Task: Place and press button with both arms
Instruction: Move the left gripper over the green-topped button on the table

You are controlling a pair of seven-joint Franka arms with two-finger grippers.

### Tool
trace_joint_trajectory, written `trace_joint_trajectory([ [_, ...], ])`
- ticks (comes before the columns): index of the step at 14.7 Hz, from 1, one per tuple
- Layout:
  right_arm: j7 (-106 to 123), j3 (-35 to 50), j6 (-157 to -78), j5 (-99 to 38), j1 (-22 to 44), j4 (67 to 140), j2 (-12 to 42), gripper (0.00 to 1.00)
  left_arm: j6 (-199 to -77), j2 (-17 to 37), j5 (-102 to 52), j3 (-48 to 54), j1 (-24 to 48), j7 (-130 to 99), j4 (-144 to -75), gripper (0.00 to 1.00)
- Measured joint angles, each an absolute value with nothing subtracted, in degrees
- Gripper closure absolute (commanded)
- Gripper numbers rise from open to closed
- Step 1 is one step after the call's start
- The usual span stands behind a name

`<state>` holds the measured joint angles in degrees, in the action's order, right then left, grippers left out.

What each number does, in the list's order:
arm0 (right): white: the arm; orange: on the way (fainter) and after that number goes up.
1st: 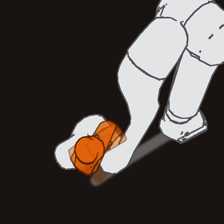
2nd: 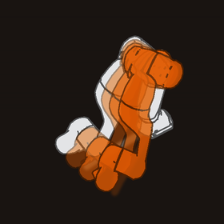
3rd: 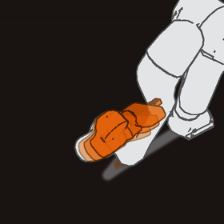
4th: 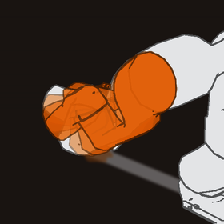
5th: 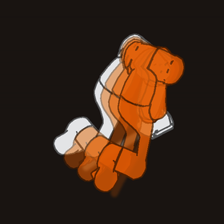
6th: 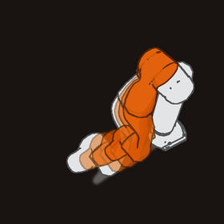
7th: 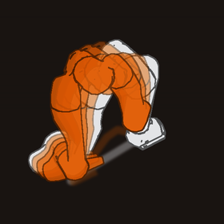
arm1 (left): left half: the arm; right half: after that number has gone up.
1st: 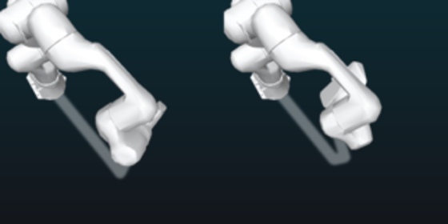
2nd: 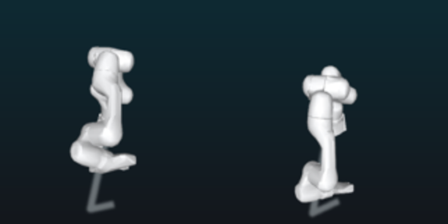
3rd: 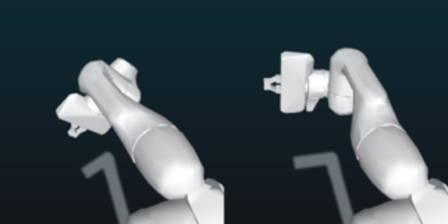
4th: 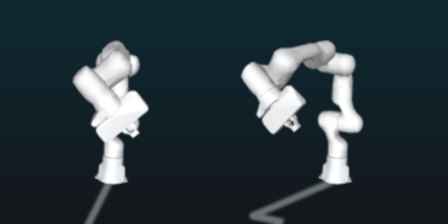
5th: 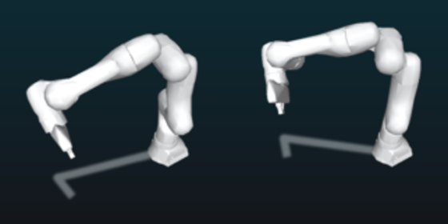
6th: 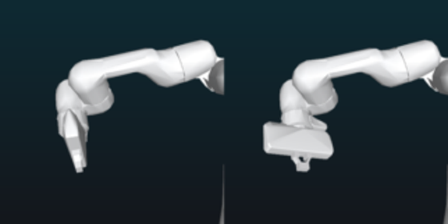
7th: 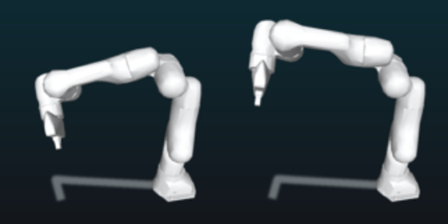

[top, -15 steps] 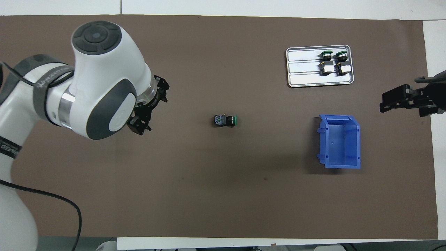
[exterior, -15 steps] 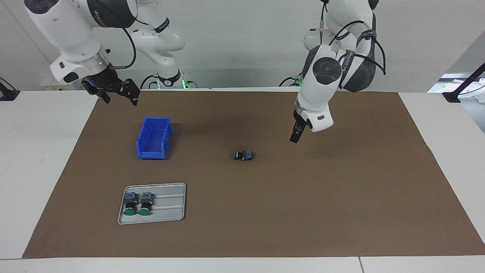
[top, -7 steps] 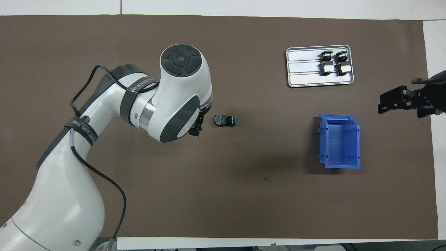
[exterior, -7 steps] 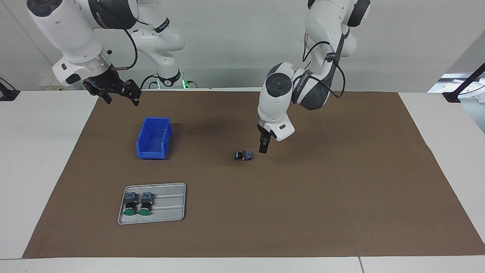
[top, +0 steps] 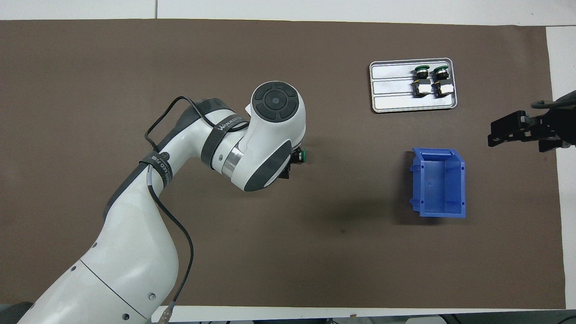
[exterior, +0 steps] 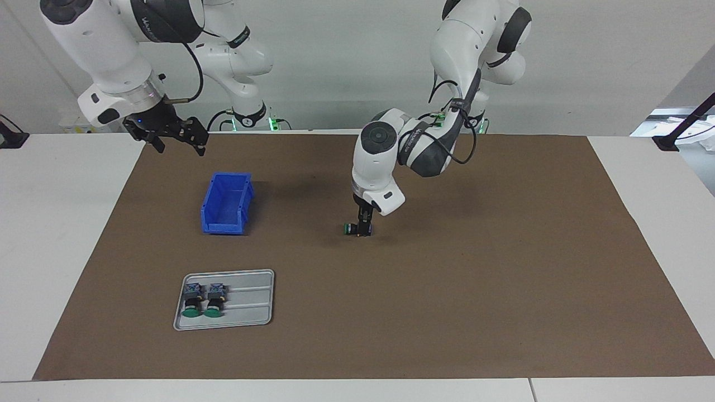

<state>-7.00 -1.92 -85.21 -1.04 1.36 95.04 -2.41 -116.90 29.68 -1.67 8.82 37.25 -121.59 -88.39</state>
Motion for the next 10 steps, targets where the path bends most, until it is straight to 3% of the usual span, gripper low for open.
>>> trace_joint_trajectory([
  [6,-7.00,-1.92,-85.21,-1.04,1.36,95.04,-2.41,0.02,-120.28,33.13,-1.36,8.78,37.96,-124.40,-88.37,0.01],
  [10,-7.00,-1.92,-85.21,-1.04,1.36,95.04,-2.41,0.02,-123.16,33.87,-1.32,8.78,38.06,-126.27,-88.61,0.07],
])
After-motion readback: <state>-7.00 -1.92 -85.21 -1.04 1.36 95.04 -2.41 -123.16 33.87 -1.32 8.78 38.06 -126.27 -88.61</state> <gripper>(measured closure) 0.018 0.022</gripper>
